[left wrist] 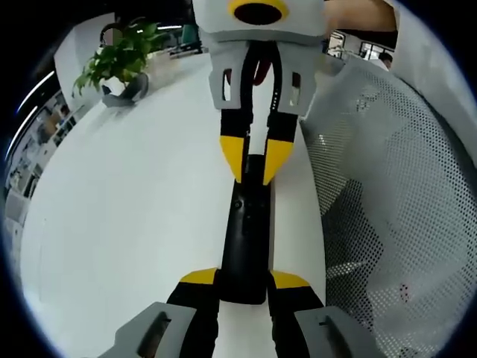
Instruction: Press the specified remote control buttons in sequence, fully releasing each button before pressing the next.
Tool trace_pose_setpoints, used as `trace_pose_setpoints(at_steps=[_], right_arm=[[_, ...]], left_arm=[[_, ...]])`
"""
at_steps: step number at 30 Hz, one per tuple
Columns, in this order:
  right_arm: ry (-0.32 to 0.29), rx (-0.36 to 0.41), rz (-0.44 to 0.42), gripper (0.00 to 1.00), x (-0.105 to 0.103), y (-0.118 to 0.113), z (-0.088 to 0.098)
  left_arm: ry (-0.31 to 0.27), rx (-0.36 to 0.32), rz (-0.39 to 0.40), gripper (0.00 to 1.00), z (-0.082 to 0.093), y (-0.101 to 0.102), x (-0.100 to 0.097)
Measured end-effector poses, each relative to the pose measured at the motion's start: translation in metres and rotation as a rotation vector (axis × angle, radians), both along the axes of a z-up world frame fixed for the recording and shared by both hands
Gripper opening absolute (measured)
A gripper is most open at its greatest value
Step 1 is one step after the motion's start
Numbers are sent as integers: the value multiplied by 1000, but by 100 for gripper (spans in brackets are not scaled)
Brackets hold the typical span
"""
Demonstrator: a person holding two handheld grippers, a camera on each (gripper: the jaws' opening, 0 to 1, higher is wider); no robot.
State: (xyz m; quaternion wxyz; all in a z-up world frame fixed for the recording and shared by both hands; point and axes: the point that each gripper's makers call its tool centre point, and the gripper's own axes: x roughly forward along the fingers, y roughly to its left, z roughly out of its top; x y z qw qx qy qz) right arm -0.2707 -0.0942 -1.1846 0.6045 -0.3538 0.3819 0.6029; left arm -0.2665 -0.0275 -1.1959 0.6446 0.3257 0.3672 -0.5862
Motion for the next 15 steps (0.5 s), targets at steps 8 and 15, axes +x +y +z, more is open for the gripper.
trace_pose_setpoints(at_steps=[8,15], right_arm=[[-12,-21,-19,6,1,-4,-1],[-23,-105,-14,6,2,-2,-3]], left_arm=[[1,-2,4,25,0,0,0],[-1,17,-4,25,1,-1,0]])
